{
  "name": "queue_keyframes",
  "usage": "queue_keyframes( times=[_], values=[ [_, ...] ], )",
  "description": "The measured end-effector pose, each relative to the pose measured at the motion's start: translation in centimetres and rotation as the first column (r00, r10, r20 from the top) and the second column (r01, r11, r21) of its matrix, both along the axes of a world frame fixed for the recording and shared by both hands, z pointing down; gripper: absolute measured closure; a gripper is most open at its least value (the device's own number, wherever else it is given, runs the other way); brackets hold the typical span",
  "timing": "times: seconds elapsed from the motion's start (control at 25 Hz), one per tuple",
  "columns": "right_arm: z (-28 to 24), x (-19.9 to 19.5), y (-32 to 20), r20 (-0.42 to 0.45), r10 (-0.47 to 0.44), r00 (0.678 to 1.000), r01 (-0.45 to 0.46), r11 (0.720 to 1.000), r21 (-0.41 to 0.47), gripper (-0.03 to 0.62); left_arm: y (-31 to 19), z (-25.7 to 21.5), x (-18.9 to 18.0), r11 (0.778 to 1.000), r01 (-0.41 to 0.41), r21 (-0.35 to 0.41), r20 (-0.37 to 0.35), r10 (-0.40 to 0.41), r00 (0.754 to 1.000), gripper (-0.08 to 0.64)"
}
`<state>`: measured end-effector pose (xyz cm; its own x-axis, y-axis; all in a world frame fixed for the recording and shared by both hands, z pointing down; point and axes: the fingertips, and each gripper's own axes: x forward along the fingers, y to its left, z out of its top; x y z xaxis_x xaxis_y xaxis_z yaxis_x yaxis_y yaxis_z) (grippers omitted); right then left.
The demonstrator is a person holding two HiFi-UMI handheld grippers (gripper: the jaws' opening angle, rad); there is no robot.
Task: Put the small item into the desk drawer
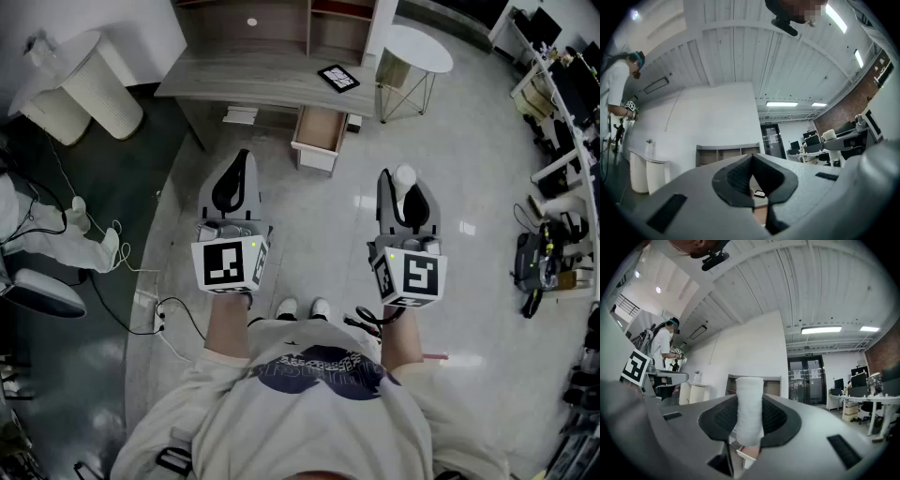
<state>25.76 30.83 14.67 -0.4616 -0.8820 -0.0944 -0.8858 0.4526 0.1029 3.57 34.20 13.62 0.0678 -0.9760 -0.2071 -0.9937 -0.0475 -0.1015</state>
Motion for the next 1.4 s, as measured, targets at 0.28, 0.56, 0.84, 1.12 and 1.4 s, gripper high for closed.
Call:
queue_keyframes(
  times=[0.28,0.56,0.84,1.12,1.4],
  values=[
    [0.1,-0.6,-0.2,-0.011,-0.002,1.0,0.002,1.0,0.001,0.476,0.0,0.2,-0.5,1.0,0.007,-0.005,-0.001,-0.007,1.0,0.552],
    [0.4,-0.6,0.0,-0.025,0.001,1.0,-0.001,1.0,-0.001,0.476,0.2,0.3,-1.0,1.0,0.017,-0.006,-0.003,-0.017,1.0,0.551],
    [0.6,-0.4,-0.1,0.057,-0.077,0.995,0.08,0.995,-0.059,0.469,0.0,0.5,-1.1,0.999,0.027,-0.02,-0.004,-0.028,1.0,0.551],
    [-0.1,0.8,-0.1,0.109,-0.111,0.988,0.117,0.992,-0.052,0.466,0.0,0.9,-1.0,0.998,0.017,-0.052,0.021,-0.016,1.0,0.551],
    [0.0,2.1,-0.7,0.098,-0.112,0.989,0.118,0.991,-0.065,0.466,-0.7,1.3,0.4,0.996,0.004,-0.093,0.057,0.002,0.998,0.551]
  ],
)
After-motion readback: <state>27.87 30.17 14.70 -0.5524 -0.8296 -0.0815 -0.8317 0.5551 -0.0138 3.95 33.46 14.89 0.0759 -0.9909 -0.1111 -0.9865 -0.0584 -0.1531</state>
